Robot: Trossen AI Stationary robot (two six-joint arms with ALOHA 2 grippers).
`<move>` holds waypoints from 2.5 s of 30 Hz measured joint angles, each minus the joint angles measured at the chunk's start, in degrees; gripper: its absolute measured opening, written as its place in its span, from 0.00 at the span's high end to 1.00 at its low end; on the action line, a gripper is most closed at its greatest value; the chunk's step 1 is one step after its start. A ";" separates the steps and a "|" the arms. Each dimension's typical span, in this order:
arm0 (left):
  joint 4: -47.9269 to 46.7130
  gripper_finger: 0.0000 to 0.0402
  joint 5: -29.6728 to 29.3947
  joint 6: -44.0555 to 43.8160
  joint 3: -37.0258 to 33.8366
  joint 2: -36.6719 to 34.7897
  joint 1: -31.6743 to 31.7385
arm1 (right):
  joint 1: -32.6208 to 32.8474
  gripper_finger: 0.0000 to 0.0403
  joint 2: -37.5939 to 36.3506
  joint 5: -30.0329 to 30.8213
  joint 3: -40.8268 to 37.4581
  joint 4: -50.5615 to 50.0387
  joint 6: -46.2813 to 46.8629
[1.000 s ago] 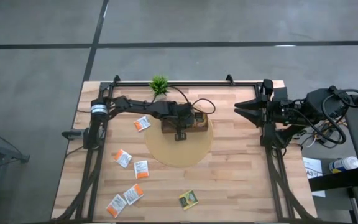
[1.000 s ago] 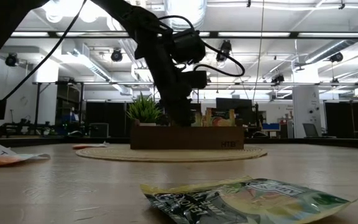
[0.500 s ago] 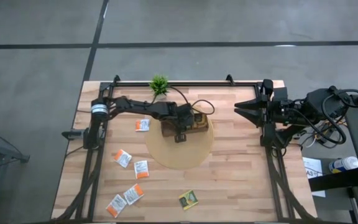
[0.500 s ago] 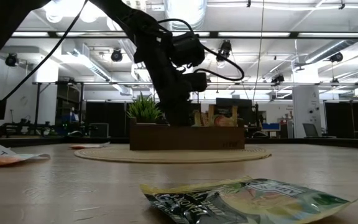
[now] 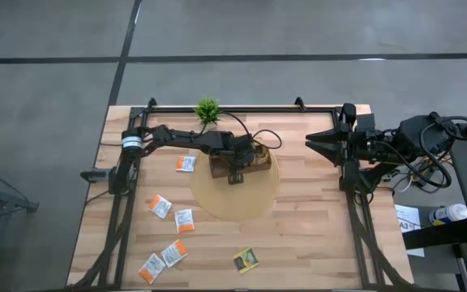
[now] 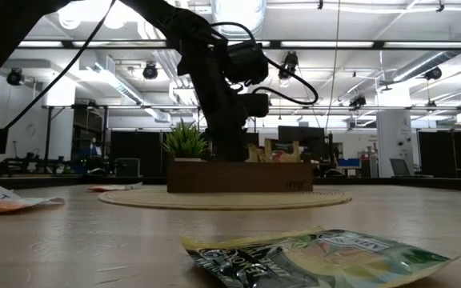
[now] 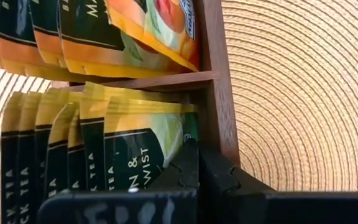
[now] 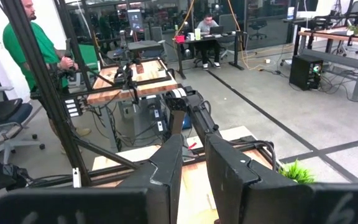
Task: Pick & Place Tea
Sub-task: Put the yellow tea bag into the middle section of the wooden organizer
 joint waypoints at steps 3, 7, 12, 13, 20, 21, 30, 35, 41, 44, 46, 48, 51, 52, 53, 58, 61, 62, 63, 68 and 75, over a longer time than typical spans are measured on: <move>-0.45 1.00 -0.75 0.10 0.70 0.00 -0.04 | 0.00 0.83 0.00 -0.01 0.00 0.00 -0.13; -1.04 1.00 -0.82 0.13 2.17 -0.17 -0.11 | 0.00 0.83 0.00 -0.01 0.00 0.00 -0.21; -3.07 1.00 -1.30 1.24 3.97 -0.21 -0.09 | 0.00 0.83 0.00 -0.01 0.00 0.00 -0.44; -3.10 1.00 -1.30 1.25 4.03 -0.24 -0.09 | 0.00 0.83 0.00 -0.01 0.00 0.00 -0.44; -3.83 1.00 -3.36 1.52 2.94 -0.31 -0.16 | 0.00 0.83 0.00 -0.03 0.00 0.00 -0.44; -3.96 1.00 -3.69 1.47 2.75 -0.31 -0.19 | 0.00 0.83 0.00 -0.03 0.00 0.00 -0.44; -4.38 1.00 -3.86 0.56 2.65 -0.31 -0.17 | 0.00 0.83 0.00 -0.04 0.00 0.00 -0.43; -4.36 1.00 -4.28 0.50 2.65 -0.31 -0.17 | 0.00 0.83 0.00 -0.05 0.00 0.00 -0.44; -4.36 1.00 -8.36 0.38 2.65 -0.31 -0.37 | 0.00 0.83 0.00 -0.05 0.00 0.00 -0.43; -3.84 1.00 -9.39 0.34 2.26 -0.31 -0.37 | 0.00 0.83 0.00 -0.05 0.00 -0.02 -0.43; -3.57 1.00 -10.92 0.10 1.75 -0.31 -0.38 | 0.00 0.83 0.00 -0.05 0.00 0.00 -0.42; -3.68 1.00 -11.26 -0.29 1.75 -0.31 -0.39 | 0.00 0.83 0.00 -0.05 0.00 -0.02 -0.42; -3.66 1.00 -11.35 -0.35 1.75 -0.31 -0.44 | 0.00 0.83 0.00 -0.05 0.00 -0.01 -0.42; -3.67 1.00 -11.33 -0.37 1.75 -0.31 -0.44 | 0.00 0.83 0.00 -0.05 0.00 0.00 -0.43; -3.66 1.00 -11.32 -0.41 1.75 -0.31 -0.44 | 0.00 0.83 0.00 -0.05 0.00 -0.01 -0.43; -3.68 1.00 -11.07 -0.88 1.75 -0.28 -0.50 | 0.00 0.83 0.00 -0.05 0.00 -0.01 -0.42; -3.66 1.00 -10.23 -1.22 1.75 -0.28 -0.48 | 0.00 0.83 0.00 -0.05 0.00 -0.02 -0.42; -3.62 1.00 -9.28 -1.27 1.75 -0.28 -0.44 | 0.00 0.83 0.00 -0.05 0.00 0.00 -0.43; -3.57 0.99 -8.01 -1.32 1.75 -0.28 -0.42 | 0.01 0.83 0.00 -0.05 0.00 0.00 -0.42; -3.55 0.91 -5.82 -2.03 1.75 -0.24 -0.50 | 0.01 0.83 0.00 -0.08 0.00 0.00 -0.42; -3.77 0.79 -6.81 -3.93 1.78 -0.24 -0.48 | 0.02 0.83 0.00 -0.14 0.02 0.00 -0.22</move>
